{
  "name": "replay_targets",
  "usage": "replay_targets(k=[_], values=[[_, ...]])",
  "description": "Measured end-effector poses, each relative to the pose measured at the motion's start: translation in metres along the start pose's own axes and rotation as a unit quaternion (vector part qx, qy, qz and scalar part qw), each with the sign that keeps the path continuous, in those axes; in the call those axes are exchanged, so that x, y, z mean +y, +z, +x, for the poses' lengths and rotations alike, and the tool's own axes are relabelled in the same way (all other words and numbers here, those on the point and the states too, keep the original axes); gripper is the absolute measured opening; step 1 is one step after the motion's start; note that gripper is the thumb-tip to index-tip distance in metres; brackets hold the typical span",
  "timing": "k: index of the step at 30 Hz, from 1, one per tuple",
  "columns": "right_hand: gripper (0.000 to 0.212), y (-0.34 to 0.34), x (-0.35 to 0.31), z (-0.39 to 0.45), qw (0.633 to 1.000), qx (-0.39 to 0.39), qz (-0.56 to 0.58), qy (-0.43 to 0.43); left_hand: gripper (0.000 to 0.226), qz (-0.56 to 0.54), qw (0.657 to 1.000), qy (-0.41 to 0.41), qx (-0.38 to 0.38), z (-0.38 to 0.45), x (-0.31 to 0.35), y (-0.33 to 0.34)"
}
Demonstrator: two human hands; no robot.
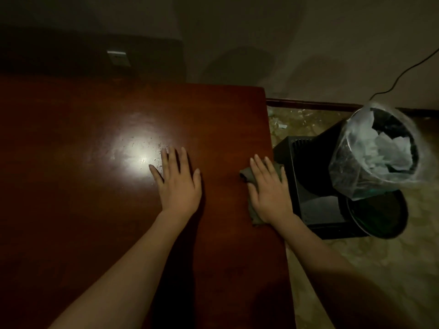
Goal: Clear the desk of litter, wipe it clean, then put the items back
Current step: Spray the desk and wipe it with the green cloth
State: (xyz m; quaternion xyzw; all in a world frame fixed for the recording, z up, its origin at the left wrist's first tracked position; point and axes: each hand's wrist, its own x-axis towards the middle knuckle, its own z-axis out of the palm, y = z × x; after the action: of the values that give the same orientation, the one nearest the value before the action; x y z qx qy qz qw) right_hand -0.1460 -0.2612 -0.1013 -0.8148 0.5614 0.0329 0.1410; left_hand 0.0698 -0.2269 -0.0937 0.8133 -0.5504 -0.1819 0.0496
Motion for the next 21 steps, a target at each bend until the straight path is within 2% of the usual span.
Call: replay_targets(k=[9, 21], values=[[0.064, -0.027, 0.006, 0.109, 1.000, 0.012, 0.007, 0.014, 0.063, 0.019, 0.999, -0.024, 0.035, 0.021, 0.002, 0.007], [0.058, -0.043, 0.010, 0.183, 0.999, 0.021, 0.017, 0.041, 0.064, 0.026, 0.998, -0.024, 0.045, 0.023, -0.002, 0.016]])
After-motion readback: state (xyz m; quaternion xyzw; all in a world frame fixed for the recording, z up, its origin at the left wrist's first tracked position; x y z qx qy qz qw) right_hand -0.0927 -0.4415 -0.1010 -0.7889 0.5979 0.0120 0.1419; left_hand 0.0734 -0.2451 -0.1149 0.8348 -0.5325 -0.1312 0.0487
